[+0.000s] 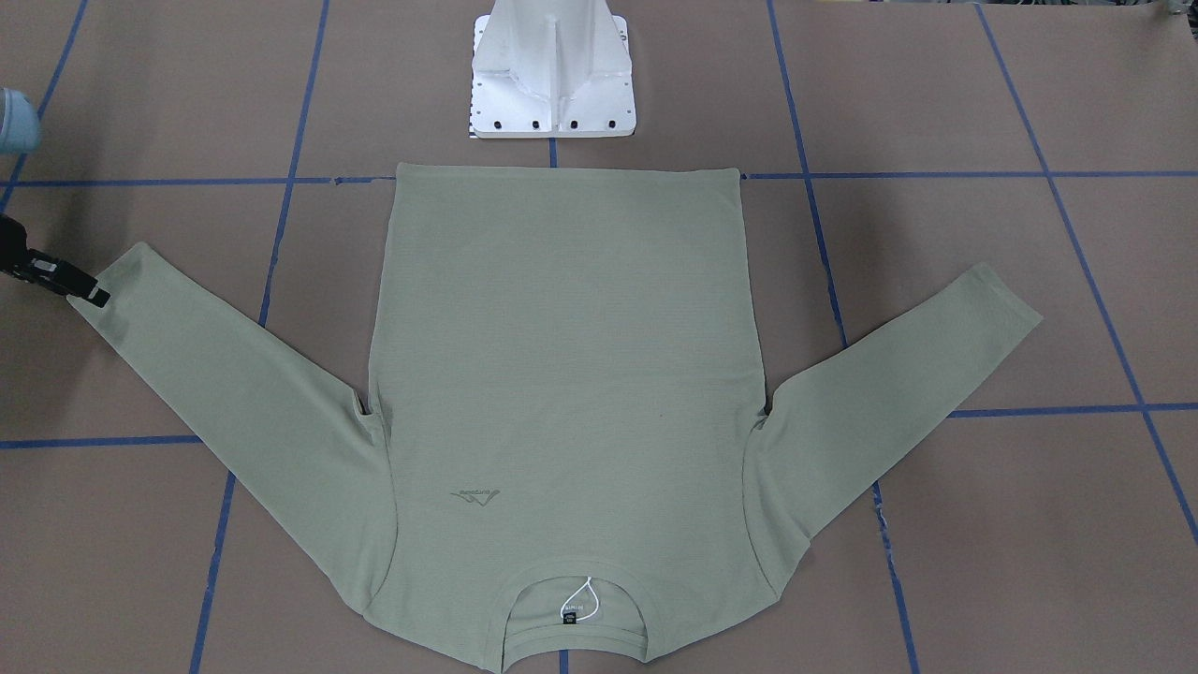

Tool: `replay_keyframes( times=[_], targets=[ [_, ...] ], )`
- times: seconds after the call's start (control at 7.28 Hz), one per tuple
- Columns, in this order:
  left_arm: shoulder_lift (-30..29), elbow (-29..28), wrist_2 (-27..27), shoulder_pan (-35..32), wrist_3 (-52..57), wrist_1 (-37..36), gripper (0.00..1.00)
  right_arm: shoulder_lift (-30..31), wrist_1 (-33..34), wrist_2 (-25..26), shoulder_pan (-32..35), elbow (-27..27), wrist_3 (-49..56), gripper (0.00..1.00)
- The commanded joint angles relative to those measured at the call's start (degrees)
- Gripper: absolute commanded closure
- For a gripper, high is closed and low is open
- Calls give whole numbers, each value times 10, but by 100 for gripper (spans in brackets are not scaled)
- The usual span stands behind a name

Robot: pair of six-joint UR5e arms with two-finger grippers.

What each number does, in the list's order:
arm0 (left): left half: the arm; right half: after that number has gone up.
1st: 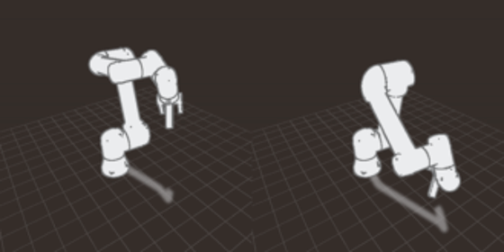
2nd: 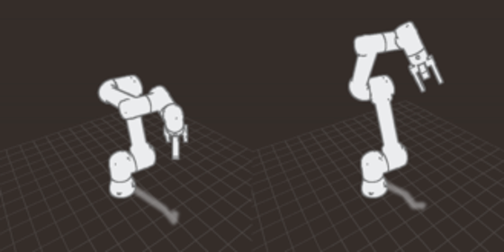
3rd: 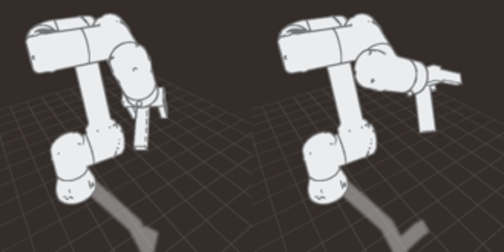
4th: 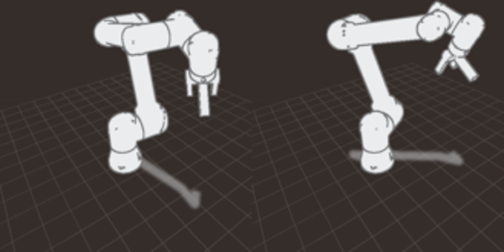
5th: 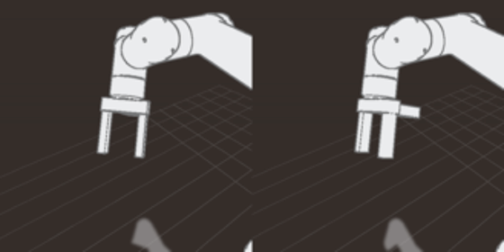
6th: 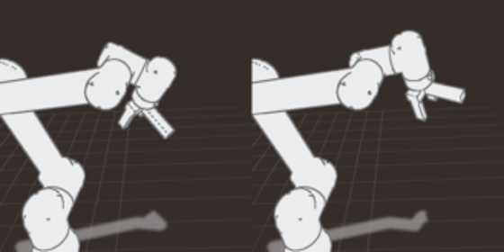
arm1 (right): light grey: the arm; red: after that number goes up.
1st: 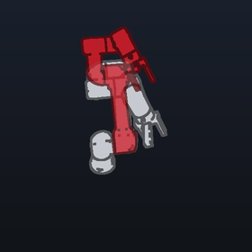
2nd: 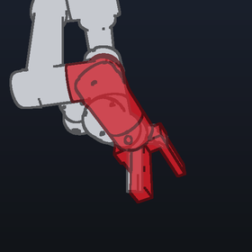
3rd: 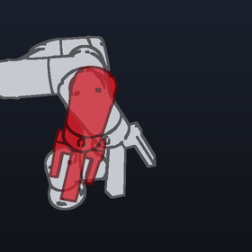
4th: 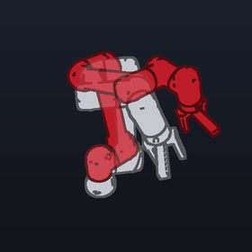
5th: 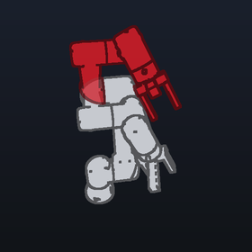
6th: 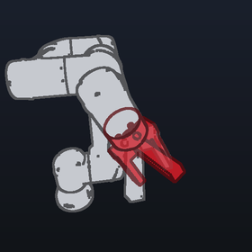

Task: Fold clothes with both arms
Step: 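Reach the right gripper across the shirt toward the shoulder beside the collar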

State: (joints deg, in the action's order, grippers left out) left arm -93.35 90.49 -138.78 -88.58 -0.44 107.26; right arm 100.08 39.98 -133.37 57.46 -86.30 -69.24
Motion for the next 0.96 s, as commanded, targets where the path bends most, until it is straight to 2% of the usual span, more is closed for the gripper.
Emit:
replay_keyframes(
  times=[0.0,0.27,0.55,0.82],
  targets=[
    [0,0,0,0,0,1,0,3,-1,0,2,-4,1,97],
    [2,8,0,-1,-1,0,0,11,-2,0,3,-10,1,100],
    [11,16,0,-1,-1,0,0,34,-1,-1,4,-53,1,100],
    [10,16,0,-1,-1,0,0,23,6,-3,1,-96,-16,100]
  ],
)
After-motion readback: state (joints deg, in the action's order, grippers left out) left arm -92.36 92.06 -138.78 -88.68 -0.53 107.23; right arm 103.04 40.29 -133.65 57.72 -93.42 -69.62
